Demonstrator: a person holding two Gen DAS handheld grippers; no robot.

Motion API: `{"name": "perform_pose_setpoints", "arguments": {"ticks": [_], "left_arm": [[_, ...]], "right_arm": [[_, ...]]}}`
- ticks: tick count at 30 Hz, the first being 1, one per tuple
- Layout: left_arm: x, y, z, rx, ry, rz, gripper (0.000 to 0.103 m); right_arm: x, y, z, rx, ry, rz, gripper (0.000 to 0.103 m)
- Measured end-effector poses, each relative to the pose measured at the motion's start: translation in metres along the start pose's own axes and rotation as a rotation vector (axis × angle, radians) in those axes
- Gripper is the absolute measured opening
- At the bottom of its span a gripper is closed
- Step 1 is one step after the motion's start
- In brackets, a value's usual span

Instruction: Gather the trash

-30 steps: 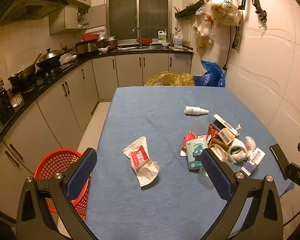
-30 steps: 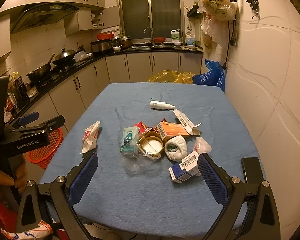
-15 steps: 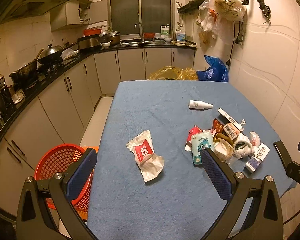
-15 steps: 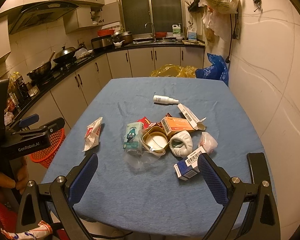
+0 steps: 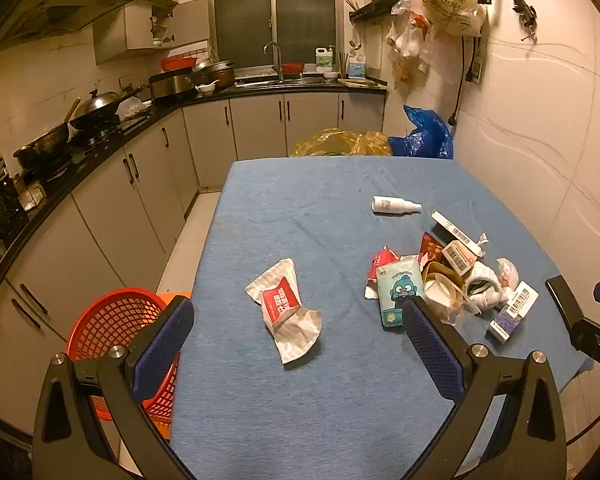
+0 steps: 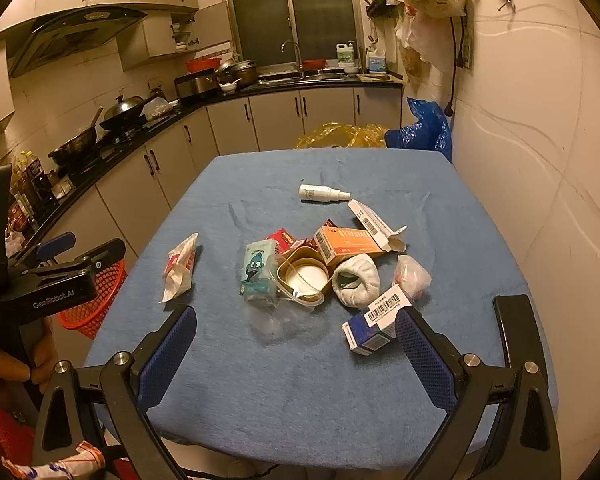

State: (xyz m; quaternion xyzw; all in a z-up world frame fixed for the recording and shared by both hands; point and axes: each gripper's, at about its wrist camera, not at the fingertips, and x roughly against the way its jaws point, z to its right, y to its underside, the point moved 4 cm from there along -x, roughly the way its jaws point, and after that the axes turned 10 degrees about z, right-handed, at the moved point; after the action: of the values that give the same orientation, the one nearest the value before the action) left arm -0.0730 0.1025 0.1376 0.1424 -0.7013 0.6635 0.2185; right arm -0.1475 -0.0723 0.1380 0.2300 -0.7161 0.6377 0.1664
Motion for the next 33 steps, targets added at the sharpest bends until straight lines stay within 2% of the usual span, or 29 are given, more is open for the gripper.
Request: {"name": "perform_pose_setpoints", "arguments": {"ticks": [10,16,22,25,28,30,33], "left_arm": [[-0.006,0.0,0.008,-0.014,0.028,-0.03,0.103],[-0.015,0.005,0.024,-0.04,0.119,-0.073,0.103],[-0.038,0.012,0.046,-0.034,0.253,-0.182,0.103],[-0.05,0.015,0.051,-0.004,0.268,-0.227,0.103],[-0.055,0.018,0.055,0.021,0.276,-0.238,0.103],[-0.057,0.018,0.058,0.021,0.277,-0.241,0.103],[-0.061,0.018,0.066,0.004,0.284,-0.249,0.103]], "right_arm": [[-0.013,0.012,0.025,-0.097,0.025,-0.059,0.1],[-0.029,0.03,0.059,-0.241,0.062,-0.14,0.095],[-0.054,0.051,0.098,-0.396,0.076,-0.222,0.089],[-0.071,0.058,0.113,-0.451,0.078,-0.249,0.087],[-0.09,0.057,0.121,-0.491,0.051,-0.261,0.086],[-0.103,0.057,0.119,-0.48,0.046,-0.268,0.086],[-0.119,0.054,0.117,-0.457,0.041,-0.276,0.081]]}}
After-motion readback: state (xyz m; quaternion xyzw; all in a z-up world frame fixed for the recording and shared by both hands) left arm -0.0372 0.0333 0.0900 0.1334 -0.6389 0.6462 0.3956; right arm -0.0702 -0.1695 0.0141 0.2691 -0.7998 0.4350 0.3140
